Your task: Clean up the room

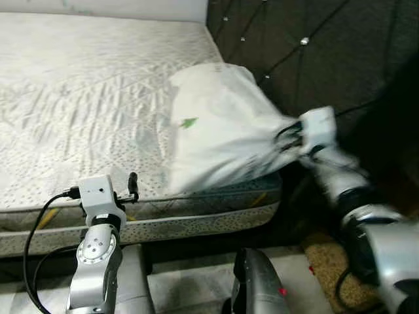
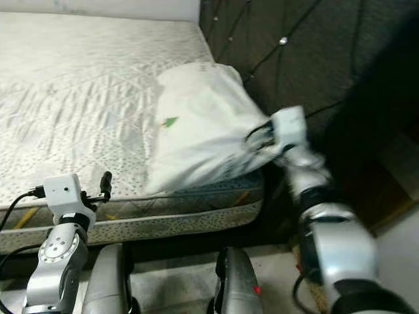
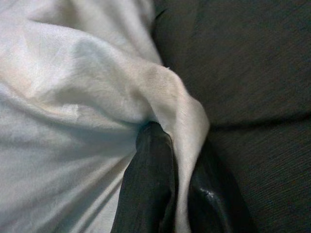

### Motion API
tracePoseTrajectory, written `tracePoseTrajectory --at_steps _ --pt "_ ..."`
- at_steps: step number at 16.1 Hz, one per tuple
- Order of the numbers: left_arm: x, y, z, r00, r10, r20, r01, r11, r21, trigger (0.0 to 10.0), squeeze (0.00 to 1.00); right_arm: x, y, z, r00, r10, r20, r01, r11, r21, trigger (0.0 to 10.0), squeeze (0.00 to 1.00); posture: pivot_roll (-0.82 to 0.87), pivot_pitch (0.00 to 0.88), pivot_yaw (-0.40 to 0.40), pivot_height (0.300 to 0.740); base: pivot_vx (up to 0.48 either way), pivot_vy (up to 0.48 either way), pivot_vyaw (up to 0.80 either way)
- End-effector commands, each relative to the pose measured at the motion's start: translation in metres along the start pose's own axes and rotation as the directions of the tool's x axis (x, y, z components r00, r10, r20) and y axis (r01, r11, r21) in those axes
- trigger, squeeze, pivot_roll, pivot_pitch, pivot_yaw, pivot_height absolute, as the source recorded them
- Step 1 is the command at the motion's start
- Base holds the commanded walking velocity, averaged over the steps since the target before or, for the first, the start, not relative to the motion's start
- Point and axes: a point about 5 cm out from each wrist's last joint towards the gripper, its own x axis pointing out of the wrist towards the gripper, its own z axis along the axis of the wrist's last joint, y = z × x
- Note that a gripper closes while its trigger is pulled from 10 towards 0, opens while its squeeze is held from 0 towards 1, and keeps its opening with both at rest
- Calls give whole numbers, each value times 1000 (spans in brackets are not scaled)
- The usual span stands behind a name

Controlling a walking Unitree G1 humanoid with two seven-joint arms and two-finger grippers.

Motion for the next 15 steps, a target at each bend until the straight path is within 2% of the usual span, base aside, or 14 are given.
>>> tracePoseTrajectory --at_steps 1,4,5,7,9,11,12,13,14,15 --pt "1 -2 -2 1000 -2 -6 2 1000 6 10000 0 -2 -26 23 993 -101 63 100 995 7 0 0 17 0 -89 563 0 0 0" --pt "1 -1 -2 1000 3 -6 -3 1000 8 10000 0 -9 -55 26 980 -189 56 190 982 -4 0 0 18 0 -86 563 0 0 0" --pt "1 0 -2 1000 3 -6 -3 1000 9 10000 0 -10 -59 23 979 -200 47 200 980 -8 0 0 18 0 -84 563 0 0 0" --pt "2 0 -1 1000 -3 -5 3 1000 18 10000 0 -7 -39 2 994 -111 0 111 994 4 0 0 16 0 -85 563 0 0 0" --pt "2 -1 -1 1000 -4 -5 5 1000 19 10000 0 -6 -5 -24 999 0 -52 2 999 35 0 0 18 0 -86 563 0 0 0" --pt "2 -1 -1 1000 -5 -5 5 1000 22 10000 0 -6 22 -42 994 67 -82 -62 996 56 0 0 25 0 -84 563 0 0 0" --pt "2 -1 -1 1000 -6 -6 7 1000 23 10000 0 -7 34 -48 991 96 -93 -91 994 56 353 0 28 0 -86 563 0 0 0" --pt "2 -1 -1 1000 -8 -7 8 1000 25 10000 0 -8 41 -54 988 112 -103 -108 993 50 10000 0 30 0 -87 563 0 0 0" --pt "1 0 -1 1000 -8 -8 8 1000 26 10000 0 -9 45 -57 987 122 -104 -116 991 67 10000 0 34 0 -89 563 0 0 0" --pt "2 1 0 1000 -7 -9 7 1000 28 10000 0 -9 47 -55 989 120 -88 -113 990 85 10000 1000 32 0 -86 563 0 0 0"
